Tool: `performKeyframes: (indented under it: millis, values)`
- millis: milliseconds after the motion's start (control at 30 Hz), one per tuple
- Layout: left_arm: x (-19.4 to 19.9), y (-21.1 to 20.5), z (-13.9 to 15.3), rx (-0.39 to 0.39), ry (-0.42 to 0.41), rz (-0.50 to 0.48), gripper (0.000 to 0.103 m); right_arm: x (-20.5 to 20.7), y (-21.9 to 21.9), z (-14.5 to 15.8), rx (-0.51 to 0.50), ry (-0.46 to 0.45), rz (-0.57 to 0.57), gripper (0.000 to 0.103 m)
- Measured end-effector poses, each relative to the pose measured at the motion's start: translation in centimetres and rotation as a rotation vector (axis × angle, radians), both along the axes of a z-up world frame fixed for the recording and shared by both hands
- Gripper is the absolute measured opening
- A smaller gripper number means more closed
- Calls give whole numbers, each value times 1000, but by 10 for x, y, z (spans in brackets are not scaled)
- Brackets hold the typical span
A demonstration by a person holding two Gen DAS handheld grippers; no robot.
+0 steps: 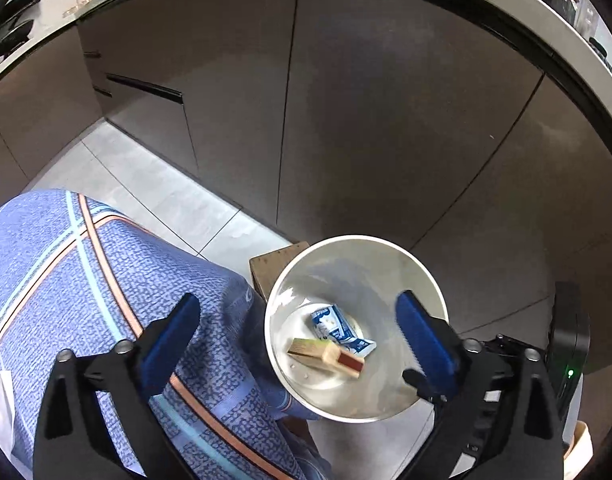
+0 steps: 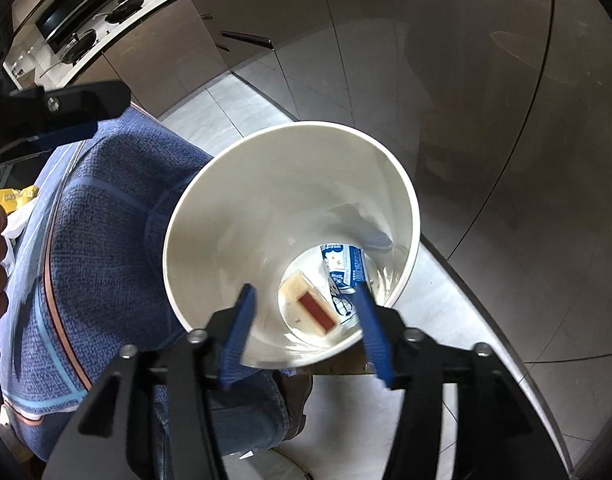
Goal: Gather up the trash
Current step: 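Open both tools to drop the box and bag into the bin, then move both tools back over the table trash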
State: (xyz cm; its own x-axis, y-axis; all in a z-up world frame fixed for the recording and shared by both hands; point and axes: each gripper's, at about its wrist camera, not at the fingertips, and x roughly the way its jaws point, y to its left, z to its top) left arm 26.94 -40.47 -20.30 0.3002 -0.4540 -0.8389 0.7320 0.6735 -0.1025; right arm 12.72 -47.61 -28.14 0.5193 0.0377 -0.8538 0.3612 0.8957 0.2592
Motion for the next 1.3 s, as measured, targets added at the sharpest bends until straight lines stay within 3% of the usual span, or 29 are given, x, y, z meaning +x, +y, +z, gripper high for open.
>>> performKeyframes:
  millis: [67, 133, 167, 367, 633, 867, 1300]
  values:
    - [-1, 0, 1, 4, 0, 12, 94, 0, 2, 2, 2, -10, 6, 74]
    - [2, 2, 3, 8, 3, 24, 94, 1, 5, 5, -2, -20, 14, 96]
    - [4, 8, 6, 7, 3, 28, 94, 1, 7, 6, -3, -26, 16, 100]
    - [-9, 33, 32, -14, -21, 77, 95, -4, 19, 32, -48, -64, 30, 100]
    - [-35, 103, 84, -94, -79, 187, 95, -15, 52, 87, -84, -169, 69, 100]
    - [-56, 199, 114, -158, -111, 351, 95, -13, 103, 127, -86, -237, 161, 100]
    - [-94, 373, 119, -133, -157, 632, 95, 20, 222, 167, -30, -311, 379, 100]
